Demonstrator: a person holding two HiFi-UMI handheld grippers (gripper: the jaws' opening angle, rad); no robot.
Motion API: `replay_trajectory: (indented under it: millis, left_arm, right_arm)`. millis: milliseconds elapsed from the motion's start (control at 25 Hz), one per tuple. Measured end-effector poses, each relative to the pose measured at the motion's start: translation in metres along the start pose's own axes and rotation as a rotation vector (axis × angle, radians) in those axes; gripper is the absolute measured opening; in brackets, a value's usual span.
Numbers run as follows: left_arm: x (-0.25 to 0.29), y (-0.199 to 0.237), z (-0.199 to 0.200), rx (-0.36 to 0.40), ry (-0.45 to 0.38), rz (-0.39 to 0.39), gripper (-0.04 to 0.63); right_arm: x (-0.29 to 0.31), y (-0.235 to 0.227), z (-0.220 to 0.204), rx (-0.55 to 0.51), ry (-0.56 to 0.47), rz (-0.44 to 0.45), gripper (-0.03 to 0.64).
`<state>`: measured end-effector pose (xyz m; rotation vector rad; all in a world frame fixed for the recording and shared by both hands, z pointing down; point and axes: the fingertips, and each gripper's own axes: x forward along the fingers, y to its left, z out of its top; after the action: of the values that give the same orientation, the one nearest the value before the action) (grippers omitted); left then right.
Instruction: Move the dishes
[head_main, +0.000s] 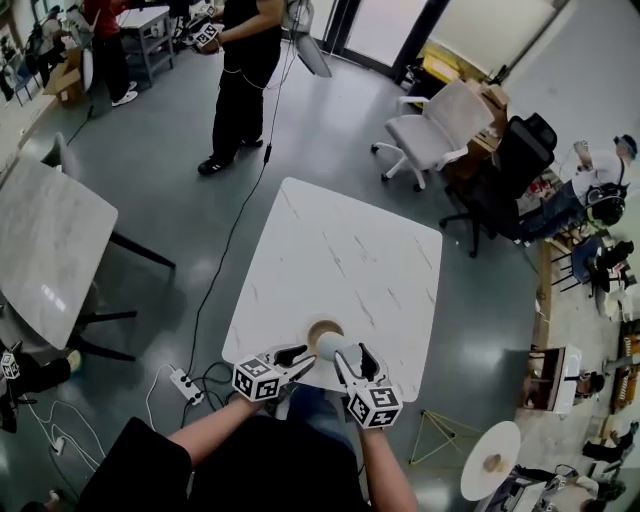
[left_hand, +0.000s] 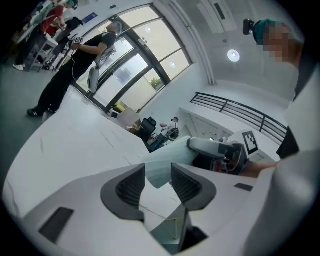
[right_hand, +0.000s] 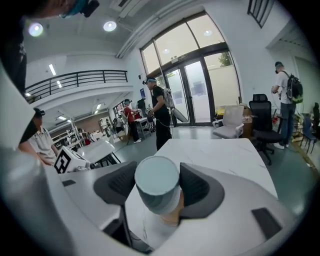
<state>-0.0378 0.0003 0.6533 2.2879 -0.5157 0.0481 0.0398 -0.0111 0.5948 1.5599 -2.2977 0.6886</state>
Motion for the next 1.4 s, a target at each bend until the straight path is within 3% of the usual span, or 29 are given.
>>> replay_trajectory:
  millis: [160, 440, 680, 800, 960, 1160, 1400]
  left_arm:
    - [0.017, -0.001, -0.008, -0.042, 0.025, -0.05, 0.196]
    - [0.036, -0.005, -0.008, -0.064, 0.037, -0.078, 0.211]
    - [0.045, -0.02, -0.003, -0.151, -0.022, -0.168, 0.214]
    - [0.054, -0.035, -0.003, -0.154, -0.03, -0.197, 0.219]
    - [0.065, -0.037, -0.006, -0.152, -0.018, -0.154, 0.219]
    - [0.078, -0.033, -0.012, -0.077, 0.003, -0.034, 0.212]
    - [0.091, -0.039, -0.007, -0.122, -0.03, -0.055, 0.154]
  right_arm:
    - [-0.008, -0.009, 0.008, 0.061, -0.057, 0.014, 0.287]
    - [-0.019, -0.024, 0.017, 0.12, -0.124, 0.06, 0.287]
    - [-0.03, -0.037, 0.015, 0.201, -0.184, 0.147, 0.285]
    - [-0.033, -0.049, 0.01, 0.25, -0.182, 0.19, 0.285]
    - [-0.033, -0.067, 0.007, 0.317, -0.187, 0.227, 0.285]
    - [-0.031, -0.085, -0.008, 0.351, -0.17, 0.321, 0.285]
    - [-0.037, -0.108, -0.015, 0.376, -0.165, 0.469, 0.285]
